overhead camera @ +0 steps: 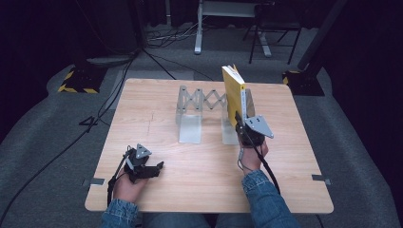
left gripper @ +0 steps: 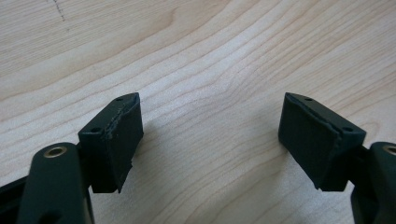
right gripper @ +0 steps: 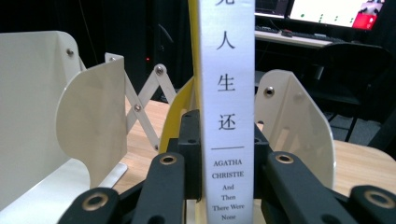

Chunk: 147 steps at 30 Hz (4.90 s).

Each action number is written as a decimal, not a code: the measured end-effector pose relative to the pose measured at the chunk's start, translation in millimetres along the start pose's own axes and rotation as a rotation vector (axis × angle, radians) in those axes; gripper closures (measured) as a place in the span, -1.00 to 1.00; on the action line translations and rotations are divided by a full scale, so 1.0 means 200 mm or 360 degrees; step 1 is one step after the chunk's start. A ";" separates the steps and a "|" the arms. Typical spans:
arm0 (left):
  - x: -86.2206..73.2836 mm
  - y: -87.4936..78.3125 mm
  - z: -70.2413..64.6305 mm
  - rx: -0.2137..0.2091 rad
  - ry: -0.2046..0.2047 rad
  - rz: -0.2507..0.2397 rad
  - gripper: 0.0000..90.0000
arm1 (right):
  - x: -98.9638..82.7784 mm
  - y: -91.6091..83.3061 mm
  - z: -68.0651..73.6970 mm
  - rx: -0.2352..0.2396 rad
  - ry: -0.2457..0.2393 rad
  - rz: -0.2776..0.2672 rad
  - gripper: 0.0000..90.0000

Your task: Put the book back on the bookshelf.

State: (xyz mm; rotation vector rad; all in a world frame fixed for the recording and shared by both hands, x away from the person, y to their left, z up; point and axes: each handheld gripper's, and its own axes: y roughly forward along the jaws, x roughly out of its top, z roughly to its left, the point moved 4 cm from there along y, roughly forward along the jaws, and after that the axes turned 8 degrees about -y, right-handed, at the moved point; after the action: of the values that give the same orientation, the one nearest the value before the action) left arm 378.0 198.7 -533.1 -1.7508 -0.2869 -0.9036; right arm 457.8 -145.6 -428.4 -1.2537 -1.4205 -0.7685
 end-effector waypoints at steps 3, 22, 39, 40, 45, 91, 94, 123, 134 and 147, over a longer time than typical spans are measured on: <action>0.00 0.00 0.00 0.0002 0.0000 -0.0001 -0.51 | -0.02 0.02 0.00 -0.0008 0.0015 0.0019 0.67; 0.00 0.00 0.00 0.0003 -0.0004 -0.0001 -0.51 | -0.16 0.10 0.04 0.0051 0.0048 0.0222 0.63; 0.00 0.00 0.00 0.0010 -0.0016 0.0000 -0.51 | -0.20 0.12 0.11 0.0088 0.0005 0.0274 0.59; 0.00 0.00 0.00 0.0012 -0.0007 0.0001 -0.52 | -0.20 0.12 0.11 0.0098 0.0037 0.0274 0.58; 0.00 0.00 0.00 0.0009 -0.0009 -0.0002 -0.51 | -0.18 0.13 0.15 0.0105 0.0006 0.0272 0.55; -0.04 -0.04 0.01 0.0009 -0.0032 -0.0005 -0.53 | 0.00 -0.40 -0.24 0.0450 -0.0018 0.0173 -0.12; -0.03 -0.03 0.02 0.0014 -0.0026 -0.0007 -0.53 | -0.03 -0.43 -0.29 0.0418 -0.0029 0.0204 -0.17; -0.03 -0.03 0.02 0.0017 -0.0026 -0.0003 -0.53 | -0.51 -0.37 -0.70 0.0480 0.0160 0.0695 -0.41; -0.03 -0.03 0.02 0.0018 -0.0026 -0.0004 -0.53 | -0.71 -0.37 -0.74 0.0489 0.0176 0.0846 -0.30; -0.03 -0.03 0.02 0.0018 -0.0026 -0.0003 -0.53 | -0.78 -0.37 -0.71 0.0402 -0.0046 0.0800 -0.48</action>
State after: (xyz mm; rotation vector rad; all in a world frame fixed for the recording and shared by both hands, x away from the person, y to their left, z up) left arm 371.9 205.8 -533.4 -1.7483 -0.3039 -0.8881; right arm 412.2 -340.3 -529.2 -1.3455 -1.1120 -0.2224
